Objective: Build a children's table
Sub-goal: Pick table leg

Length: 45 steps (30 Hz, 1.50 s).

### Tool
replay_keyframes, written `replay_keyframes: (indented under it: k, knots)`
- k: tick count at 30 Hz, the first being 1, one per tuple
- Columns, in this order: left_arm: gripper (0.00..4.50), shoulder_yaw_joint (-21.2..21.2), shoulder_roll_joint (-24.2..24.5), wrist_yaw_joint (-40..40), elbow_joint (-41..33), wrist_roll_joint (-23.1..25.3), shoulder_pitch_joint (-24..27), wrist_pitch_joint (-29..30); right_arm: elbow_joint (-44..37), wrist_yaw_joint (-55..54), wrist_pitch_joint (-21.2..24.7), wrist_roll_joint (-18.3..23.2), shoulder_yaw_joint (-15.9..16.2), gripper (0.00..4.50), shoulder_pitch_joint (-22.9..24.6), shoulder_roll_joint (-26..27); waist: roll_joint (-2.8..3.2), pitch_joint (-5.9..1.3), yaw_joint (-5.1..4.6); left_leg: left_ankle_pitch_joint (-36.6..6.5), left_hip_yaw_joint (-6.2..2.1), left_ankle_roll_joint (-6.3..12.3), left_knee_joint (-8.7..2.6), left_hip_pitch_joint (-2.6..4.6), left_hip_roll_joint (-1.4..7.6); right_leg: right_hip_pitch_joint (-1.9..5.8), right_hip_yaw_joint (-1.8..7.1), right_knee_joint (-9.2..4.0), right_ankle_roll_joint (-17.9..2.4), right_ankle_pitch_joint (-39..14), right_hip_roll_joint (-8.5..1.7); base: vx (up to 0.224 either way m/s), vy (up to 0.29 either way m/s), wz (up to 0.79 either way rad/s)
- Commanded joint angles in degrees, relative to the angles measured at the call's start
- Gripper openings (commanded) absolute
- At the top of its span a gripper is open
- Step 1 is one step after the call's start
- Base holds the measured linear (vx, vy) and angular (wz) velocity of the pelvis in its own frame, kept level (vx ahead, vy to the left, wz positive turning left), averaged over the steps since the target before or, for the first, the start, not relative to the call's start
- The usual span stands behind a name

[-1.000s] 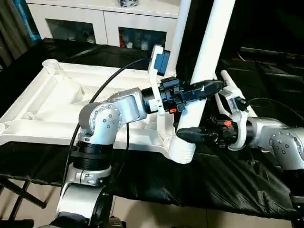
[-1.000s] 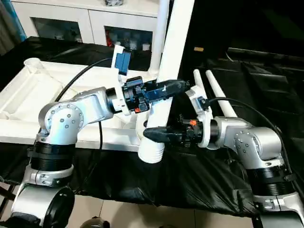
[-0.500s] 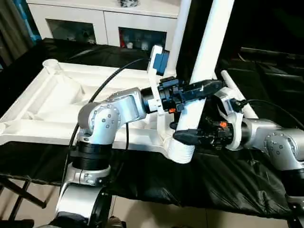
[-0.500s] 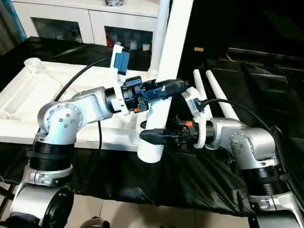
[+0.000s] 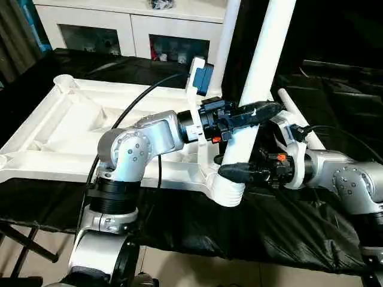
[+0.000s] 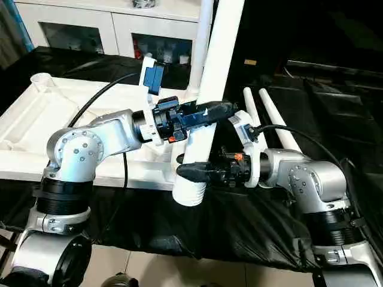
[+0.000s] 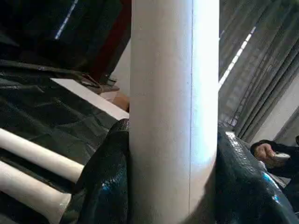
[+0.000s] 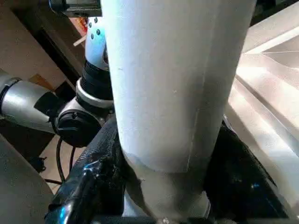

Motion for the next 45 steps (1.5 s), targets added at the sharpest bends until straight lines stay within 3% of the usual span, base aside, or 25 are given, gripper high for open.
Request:
replay_keyframes:
  k: [1,4,13,16,17,19,20,21,22,23,24,25,26,28,32,38,45]
  knots:
    - [1.86,-0.23,-0.59,1.09,-0.23,-0.19,-1.44,-0.33,-0.27,-0.51,-0.06,1.27,-1.2,1.9,-0.82,0.25,-0.54,-4.57,0.17,-6.11,-0.84,2.02,-3.18,0.75,1.69,3.33,2.35,-4.0,-11.67,-10.28,-3.44,0.0,0.0,0.0]
    - [2.56,0.69,-1.01,0.59,-0.06,-1.4,-1.45,-0.53,-0.63,-1.64,-0.43,1.18,-1.88,1.9,-0.26,0.85,-0.57,-4.57,0.15,-6.04,-0.82,2.01,-3.17,0.74,1.64,3.31,2.35,-3.97,-11.88,-9.79,-3.38,0.0,0.0,0.0]
    - [2.68,6.56,-4.0,1.23,-1.61,-4.65,0.71,-7.42,-2.3,-9.58,-3.58,1.91,-6.69,1.9,2.75,5.93,-0.51,-4.59,0.13,-6.64,-0.84,1.7,-3.3,0.75,1.67,3.34,2.3,-4.1,-11.74,-9.88,-3.46,0.0,0.0,0.0]
    - [2.68,8.15,-2.5,0.94,-0.56,-2.49,0.6,-12.04,-2.63,-14.05,-7.74,-0.33,-8.72,1.9,4.95,7.85,-0.47,-4.57,0.14,-6.99,-0.88,1.33,-3.39,0.78,1.66,3.27,2.28,-4.22,-11.0,-10.95,-3.51,0.0,0.0,0.0]
    - [2.68,7.48,-0.49,0.03,0.18,-0.16,0.63,-14.12,-2.47,-16.36,-9.93,-1.78,-9.52,1.89,5.87,8.6,-0.43,-4.46,0.01,-7.42,-0.96,0.9,-3.57,0.74,1.61,3.07,2.29,-4.44,-9.55,-12.47,-3.43,0.0,0.0,0.0]
    - [2.68,6.93,0.53,-0.58,0.34,0.89,0.78,-14.76,-2.45,-17.31,-10.77,-2.5,-9.71,1.89,6.28,8.8,-0.23,-4.56,-0.01,-7.49,-0.99,0.45,-3.59,0.9,1.65,3.17,2.25,-4.24,-9.13,-12.47,-3.41,0.0,0.0,0.0]
    - [2.68,4.45,3.82,-3.6,0.31,3.8,1.78,-16.22,-2.7,-19.43,-12.55,-4.39,-9.97,1.89,7.47,8.93,-0.23,-4.47,-0.06,-7.54,-0.99,0.48,-3.67,0.84,1.68,3.09,2.3,-4.43,-8.91,-12.58,-3.39,0.0,0.0,0.0]
    - [2.68,0.4,8.06,-7.22,0.25,8.2,3.25,-18.92,-3.03,-21.7,-15.0,-6.61,-10.24,1.89,8.87,9.23,0.36,-4.36,0.01,-7.97,-1.23,0.03,-3.95,1.17,1.78,2.63,2.31,-4.77,-7.27,-14.49,-3.45,0.0,0.0,0.0]
    - [2.68,0.4,8.06,-7.22,0.25,8.2,3.25,-18.92,-3.03,-21.7,-15.0,-6.61,-10.24,1.89,8.87,9.23,0.36,-4.36,0.01,-7.97,-1.23,0.03,-3.95,1.17,1.78,2.63,2.31,-4.77,-7.27,-14.49,-3.45,0.0,0.0,0.0]
    - [2.68,-6.73,14.46,-12.32,0.72,15.59,5.53,-23.9,-3.65,-25.68,-18.56,-10.75,-10.11,1.89,10.94,9.5,0.58,-4.35,-0.06,-8.27,-1.33,-0.6,-4.17,1.22,1.76,2.6,2.38,-4.88,-6.04,-14.81,-3.47,0.0,0.0,0.0]
    - [2.68,-8.12,15.49,-13.02,0.94,16.96,5.88,-24.86,-3.72,-26.41,-19.12,-11.61,-9.93,1.89,11.23,9.46,0.71,-4.52,-0.28,-8.37,-1.13,-1.03,-4.07,1.39,1.75,2.48,2.48,-4.53,-5.76,-14.34,-3.25,0.0,0.0,0.0]
    - [2.68,-9.27,16.35,-13.61,1.12,18.1,6.18,-25.67,-3.78,-27.02,-19.58,-12.33,-9.78,1.89,11.48,9.44,0.63,-4.49,-0.55,-8.34,-1.08,-1.54,-4.2,1.27,1.63,2.66,2.51,-4.34,-6.06,-12.98,-3.1,0.0,0.0,0.0]
    - [2.68,-14.15,19.53,-17.15,2.39,22.59,7.82,-30.32,-3.02,-30.55,-21.42,-15.64,-9.07,1.89,12.07,9.1,0.98,-4.55,-0.54,-8.23,-1.18,-1.75,-4.2,1.38,1.67,2.67,2.51,-4.29,-6.31,-12.32,-3.16,0.0,0.0,0.0]
    - [2.68,-16.54,20.97,-18.61,3.27,24.66,8.52,-32.15,-2.4,-32.01,-22.11,-16.95,-8.81,1.89,12.13,8.97,1.33,-4.51,-0.61,-9.35,-1.06,-2.34,-4.21,1.49,1.58,2.58,2.54,-4.2,-7.58,-11.47,-3.21,0.0,0.0,0.0]
    - [2.68,-24.81,25.6,-23.84,9.61,32.21,10.61,-39.2,-0.72,-37.35,-24.3,-20.19,-9.13,1.89,12.62,10.08,1.24,-4.3,-1.25,-12.07,-1.01,-2.76,-4.42,1.38,1.49,2.65,2.71,-4.38,-7.85,-13.46,-3.26,0.0,0.0,0.0]
    - [2.3,-26.33,26.49,-24.41,18.74,37.37,8.93,-46.3,-1.73,-38.56,-26.56,-22.93,-7.25,1.89,13.78,10.85,1.53,-4.36,-1.93,-13.93,-1.14,-2.66,-4.39,1.39,1.55,2.64,2.69,-4.64,-8.06,-15.41,-3.45,0.0,0.0,0.0]
    - [1.83,-26.69,27.06,-23.79,26.82,39.98,7.61,-52.17,-2.42,-38.55,-26.51,-23.06,-5.78,1.89,14.51,11.19,1.66,-4.39,-1.77,-14.44,-1.12,-2.11,-4.42,1.54,1.77,2.51,2.76,-4.36,-9.76,-13.85,-3.55,0.0,0.0,0.0]
